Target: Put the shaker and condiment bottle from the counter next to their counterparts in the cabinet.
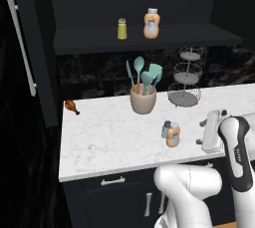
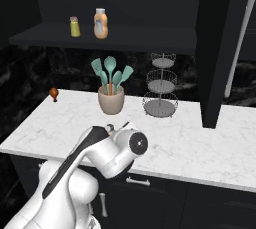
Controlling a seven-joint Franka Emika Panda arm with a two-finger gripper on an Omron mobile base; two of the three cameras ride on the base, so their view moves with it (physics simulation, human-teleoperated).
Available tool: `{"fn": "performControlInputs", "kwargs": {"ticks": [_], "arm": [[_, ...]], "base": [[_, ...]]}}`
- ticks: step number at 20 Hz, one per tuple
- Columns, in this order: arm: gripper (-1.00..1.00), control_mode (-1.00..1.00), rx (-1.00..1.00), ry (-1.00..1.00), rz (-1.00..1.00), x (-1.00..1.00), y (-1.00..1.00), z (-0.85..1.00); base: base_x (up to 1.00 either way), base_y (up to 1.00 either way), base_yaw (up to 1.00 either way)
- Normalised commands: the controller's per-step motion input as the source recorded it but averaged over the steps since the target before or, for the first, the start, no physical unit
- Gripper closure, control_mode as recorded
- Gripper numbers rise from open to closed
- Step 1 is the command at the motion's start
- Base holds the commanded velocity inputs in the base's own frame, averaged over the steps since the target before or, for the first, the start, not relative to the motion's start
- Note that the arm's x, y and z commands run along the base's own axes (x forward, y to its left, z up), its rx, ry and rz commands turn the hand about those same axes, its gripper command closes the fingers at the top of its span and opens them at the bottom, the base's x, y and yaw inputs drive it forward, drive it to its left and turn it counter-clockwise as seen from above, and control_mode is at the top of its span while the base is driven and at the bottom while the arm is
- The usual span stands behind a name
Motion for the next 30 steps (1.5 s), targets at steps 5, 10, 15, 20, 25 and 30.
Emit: {"fn": "performControlInputs", "kwargs": {"ticks": [5, 10, 15, 20, 25, 30], "arm": [[-1.0, -1.0, 0.07, 0.1, 0.0, -0.01, 0.0, 0.0], [-1.0, -1.0, 0.09, 0.13, 0.0, 0.09, 0.0, 0.0], [-1.0, -1.0, 0.06, 0.07, 0.0, 0.09, 0.0, -0.03], [-1.0, -1.0, 0.04, 0.03, 0.0, 0.09, 0.0, -0.15], [-1.0, -1.0, 0.01, 0.0, 0.0, 0.21, 0.0, -0.38], [-1.0, -1.0, 0.01, 0.0, 0.0, 0.32, 0.0, -0.29]], "base": [[0.0, 0.0, 0.0], [0.0, 0.0, 0.0], [0.0, 0.0, 0.0], [0.0, 0.0, 0.0], [0.0, 0.0, 0.0], [0.0, 0.0, 0.0]]}}
